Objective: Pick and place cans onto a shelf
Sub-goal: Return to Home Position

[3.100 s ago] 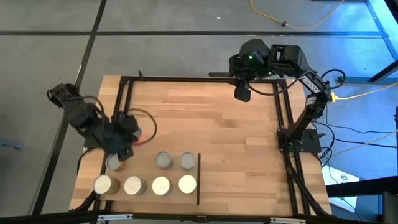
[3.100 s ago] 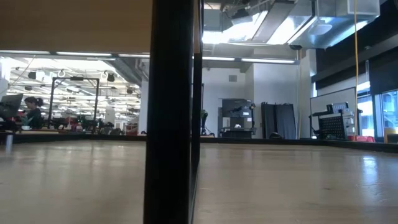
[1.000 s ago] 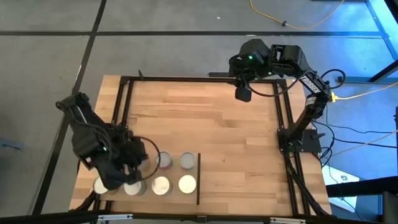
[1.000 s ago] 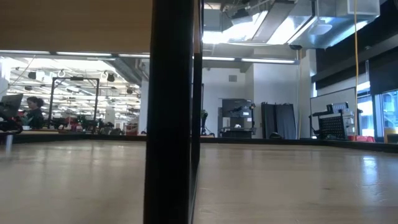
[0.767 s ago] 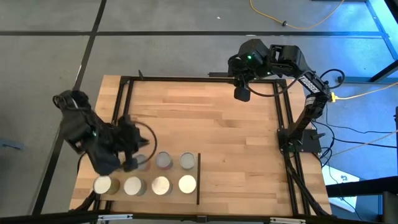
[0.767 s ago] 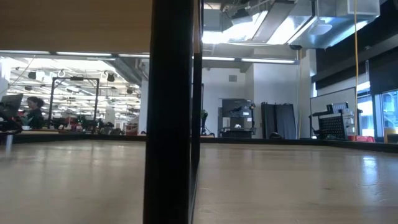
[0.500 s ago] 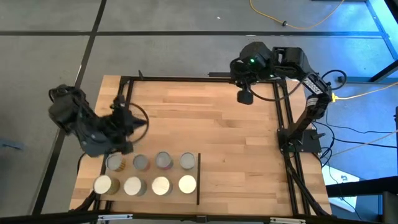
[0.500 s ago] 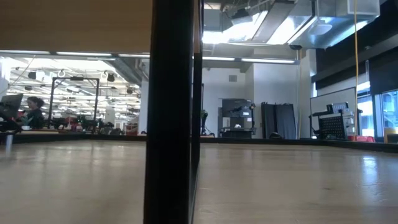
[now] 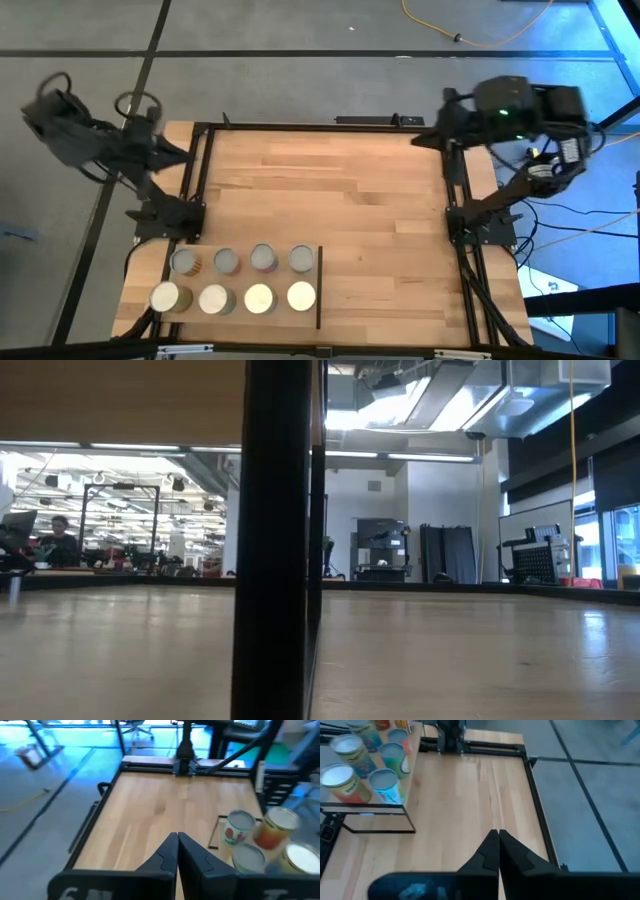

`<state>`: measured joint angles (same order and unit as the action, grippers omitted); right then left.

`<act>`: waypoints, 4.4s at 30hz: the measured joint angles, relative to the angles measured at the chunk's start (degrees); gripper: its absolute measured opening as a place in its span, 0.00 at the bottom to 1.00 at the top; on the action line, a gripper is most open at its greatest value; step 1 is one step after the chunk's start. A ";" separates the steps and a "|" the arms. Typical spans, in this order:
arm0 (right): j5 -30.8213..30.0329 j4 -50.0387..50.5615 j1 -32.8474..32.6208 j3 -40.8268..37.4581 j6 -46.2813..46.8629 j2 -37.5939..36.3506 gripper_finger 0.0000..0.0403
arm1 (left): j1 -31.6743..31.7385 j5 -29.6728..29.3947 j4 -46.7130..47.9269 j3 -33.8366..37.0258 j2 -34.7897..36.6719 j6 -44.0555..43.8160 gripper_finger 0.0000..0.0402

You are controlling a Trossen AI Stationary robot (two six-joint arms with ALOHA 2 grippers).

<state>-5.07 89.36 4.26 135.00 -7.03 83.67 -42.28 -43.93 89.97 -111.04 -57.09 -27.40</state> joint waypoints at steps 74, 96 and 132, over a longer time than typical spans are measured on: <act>21.80 -51.89 -7.17 -100.91 14.32 -83.53 0.00 | -0.22 14.76 -77.47 87.94 56.77 31.54 0.00; 21.69 -61.32 -7.17 -107.69 14.94 -83.55 0.00 | 2.15 10.46 -103.27 107.87 56.77 38.16 0.00; 3.18 -73.44 -7.18 -126.56 17.04 -83.53 0.00 | 30.25 14.71 -95.92 110.59 56.73 35.15 0.00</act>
<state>-1.89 15.91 -2.93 8.44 10.02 0.14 -12.03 -29.22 -5.95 -0.45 -0.36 7.76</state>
